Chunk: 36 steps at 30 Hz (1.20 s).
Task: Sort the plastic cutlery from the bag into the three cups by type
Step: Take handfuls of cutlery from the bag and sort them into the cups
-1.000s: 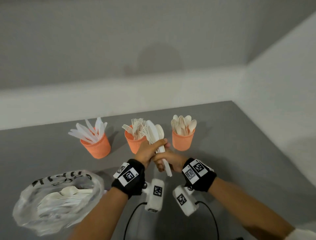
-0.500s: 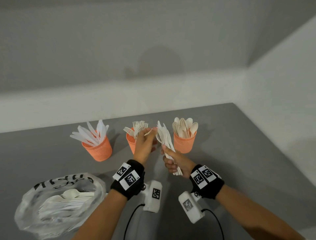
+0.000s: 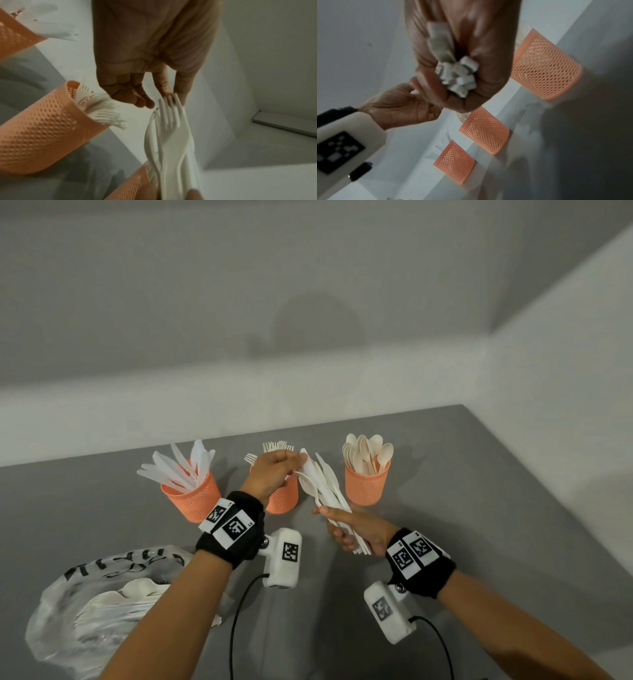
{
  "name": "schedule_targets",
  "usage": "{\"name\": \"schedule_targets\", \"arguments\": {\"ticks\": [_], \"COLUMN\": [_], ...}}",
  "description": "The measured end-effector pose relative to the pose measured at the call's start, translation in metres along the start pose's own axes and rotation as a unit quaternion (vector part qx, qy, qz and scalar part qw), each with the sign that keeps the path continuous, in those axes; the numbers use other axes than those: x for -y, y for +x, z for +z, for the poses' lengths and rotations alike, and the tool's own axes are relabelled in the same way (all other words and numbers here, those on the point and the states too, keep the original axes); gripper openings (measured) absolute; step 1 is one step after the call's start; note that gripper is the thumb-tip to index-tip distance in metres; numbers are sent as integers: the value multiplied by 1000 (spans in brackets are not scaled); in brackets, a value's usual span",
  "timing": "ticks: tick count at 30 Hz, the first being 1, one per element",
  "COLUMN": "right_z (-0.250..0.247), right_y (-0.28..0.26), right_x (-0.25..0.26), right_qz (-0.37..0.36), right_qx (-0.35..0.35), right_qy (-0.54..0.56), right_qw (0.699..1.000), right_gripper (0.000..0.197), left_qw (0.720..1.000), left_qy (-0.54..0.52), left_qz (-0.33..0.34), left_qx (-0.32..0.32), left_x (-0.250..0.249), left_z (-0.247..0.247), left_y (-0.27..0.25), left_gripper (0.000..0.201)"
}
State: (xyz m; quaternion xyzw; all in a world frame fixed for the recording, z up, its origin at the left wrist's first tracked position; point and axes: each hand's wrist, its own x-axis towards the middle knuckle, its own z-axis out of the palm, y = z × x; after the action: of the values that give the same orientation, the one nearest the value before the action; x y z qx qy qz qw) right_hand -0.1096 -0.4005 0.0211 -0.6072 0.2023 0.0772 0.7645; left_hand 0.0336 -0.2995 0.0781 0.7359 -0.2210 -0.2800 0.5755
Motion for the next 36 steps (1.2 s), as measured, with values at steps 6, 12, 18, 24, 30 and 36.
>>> {"name": "schedule_targets", "arguments": {"ticks": [6, 12, 18, 24, 30, 36], "right_z": [-5, -9, -13, -12, -5, -1], "right_y": [4, 3, 6, 18, 16, 12], "right_x": [-3, -5, -17, -21, -18, -19], "right_qz": [-61, -81, -119, -190, -234, -242], "right_qx": [-39, -59, -166, -253, -308, -334], "right_qy": [-30, -54, -125, -230, -223, -218], "right_qw": [997, 994, 971, 921, 895, 884], "right_gripper": [9, 16, 11, 43, 39, 33], "left_qw": [998, 993, 959, 986, 988, 988], "left_qy": [-12, -38, -196, -71, -68, 34], "left_qz": [50, 84, 123, 73, 66, 57], "left_qx": [-36, -70, -164, -136, -118, -137], "left_x": [-6, -11, -41, -16, -2, 8], "left_z": [1, 3, -14, 17, 54, 79], "left_y": [4, 2, 2, -6, -18, -18], "left_gripper": [17, 26, 20, 12, 21, 26]}}
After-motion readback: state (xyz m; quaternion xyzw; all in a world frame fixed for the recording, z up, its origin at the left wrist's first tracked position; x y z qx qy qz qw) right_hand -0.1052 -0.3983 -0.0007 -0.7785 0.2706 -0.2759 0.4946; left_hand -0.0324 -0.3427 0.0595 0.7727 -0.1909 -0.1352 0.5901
